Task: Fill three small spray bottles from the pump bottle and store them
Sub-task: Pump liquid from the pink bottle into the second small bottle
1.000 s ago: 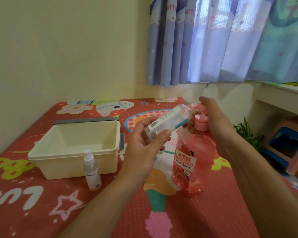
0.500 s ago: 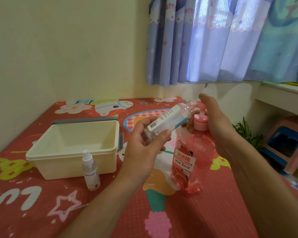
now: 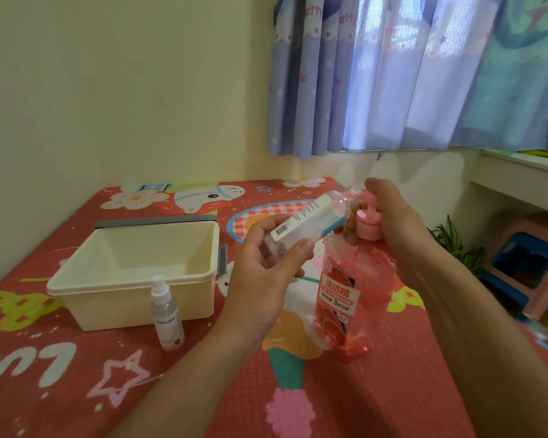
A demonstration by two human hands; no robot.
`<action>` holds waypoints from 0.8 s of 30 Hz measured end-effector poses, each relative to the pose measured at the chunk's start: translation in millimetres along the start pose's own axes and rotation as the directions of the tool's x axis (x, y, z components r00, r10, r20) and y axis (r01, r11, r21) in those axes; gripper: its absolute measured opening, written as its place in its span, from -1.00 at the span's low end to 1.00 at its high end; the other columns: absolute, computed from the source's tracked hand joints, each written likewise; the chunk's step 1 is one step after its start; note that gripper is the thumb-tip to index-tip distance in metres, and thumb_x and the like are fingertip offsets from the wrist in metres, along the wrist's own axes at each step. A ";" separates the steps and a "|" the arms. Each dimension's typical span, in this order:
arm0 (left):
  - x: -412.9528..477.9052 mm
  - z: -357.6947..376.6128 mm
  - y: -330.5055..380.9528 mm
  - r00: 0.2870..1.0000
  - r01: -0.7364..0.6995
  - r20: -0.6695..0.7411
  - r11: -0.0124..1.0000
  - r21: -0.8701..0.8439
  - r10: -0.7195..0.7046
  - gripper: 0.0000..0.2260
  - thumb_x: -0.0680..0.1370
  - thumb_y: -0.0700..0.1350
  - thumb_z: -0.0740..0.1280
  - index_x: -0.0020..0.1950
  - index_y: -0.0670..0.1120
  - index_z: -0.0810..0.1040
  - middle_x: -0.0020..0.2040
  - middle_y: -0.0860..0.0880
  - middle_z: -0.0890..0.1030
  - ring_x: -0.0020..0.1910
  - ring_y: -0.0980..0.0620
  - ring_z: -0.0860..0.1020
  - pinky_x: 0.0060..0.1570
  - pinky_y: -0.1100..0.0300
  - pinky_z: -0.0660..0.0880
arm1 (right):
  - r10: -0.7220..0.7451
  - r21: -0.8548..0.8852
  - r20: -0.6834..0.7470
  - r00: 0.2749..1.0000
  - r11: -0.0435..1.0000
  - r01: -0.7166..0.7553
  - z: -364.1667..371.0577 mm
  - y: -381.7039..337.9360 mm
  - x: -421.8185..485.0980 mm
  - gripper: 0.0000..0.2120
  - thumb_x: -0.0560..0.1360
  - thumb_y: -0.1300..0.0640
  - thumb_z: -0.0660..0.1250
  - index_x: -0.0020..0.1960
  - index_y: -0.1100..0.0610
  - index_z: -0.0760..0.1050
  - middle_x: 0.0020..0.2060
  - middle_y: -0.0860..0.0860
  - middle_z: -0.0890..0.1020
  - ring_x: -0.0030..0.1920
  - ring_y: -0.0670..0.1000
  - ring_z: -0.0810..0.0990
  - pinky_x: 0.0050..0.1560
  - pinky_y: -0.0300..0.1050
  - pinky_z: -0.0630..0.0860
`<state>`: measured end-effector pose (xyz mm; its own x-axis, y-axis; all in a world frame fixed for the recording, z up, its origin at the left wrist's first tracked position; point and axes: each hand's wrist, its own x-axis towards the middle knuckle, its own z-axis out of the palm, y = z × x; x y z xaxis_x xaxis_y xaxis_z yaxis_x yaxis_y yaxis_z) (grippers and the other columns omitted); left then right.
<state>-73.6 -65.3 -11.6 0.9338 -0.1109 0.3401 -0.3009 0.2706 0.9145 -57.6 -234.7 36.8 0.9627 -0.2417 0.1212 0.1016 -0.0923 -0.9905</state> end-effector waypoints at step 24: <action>-0.4 -1.1 -1.3 1.000 0.002 0.004 1.000 -0.007 -0.002 -0.72 0.48 -0.15 0.43 0.13 0.11 0.50 0.06 -0.12 0.64 -0.08 0.07 0.65 -0.22 0.34 0.54 | -0.002 -0.018 0.008 1.000 1.000 0.002 0.7 -1.4 0.7 -0.48 0.59 -0.13 0.08 -0.37 0.15 0.49 -0.47 0.14 0.57 -0.52 -0.05 0.53 -0.41 -0.10 0.31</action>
<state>-73.5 -64.5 -13.1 0.9336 -0.1148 0.3393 -0.2980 0.2767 0.9136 -56.9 -234.1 38.2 0.9646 -0.2336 0.1224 0.0989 -0.1097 -0.9890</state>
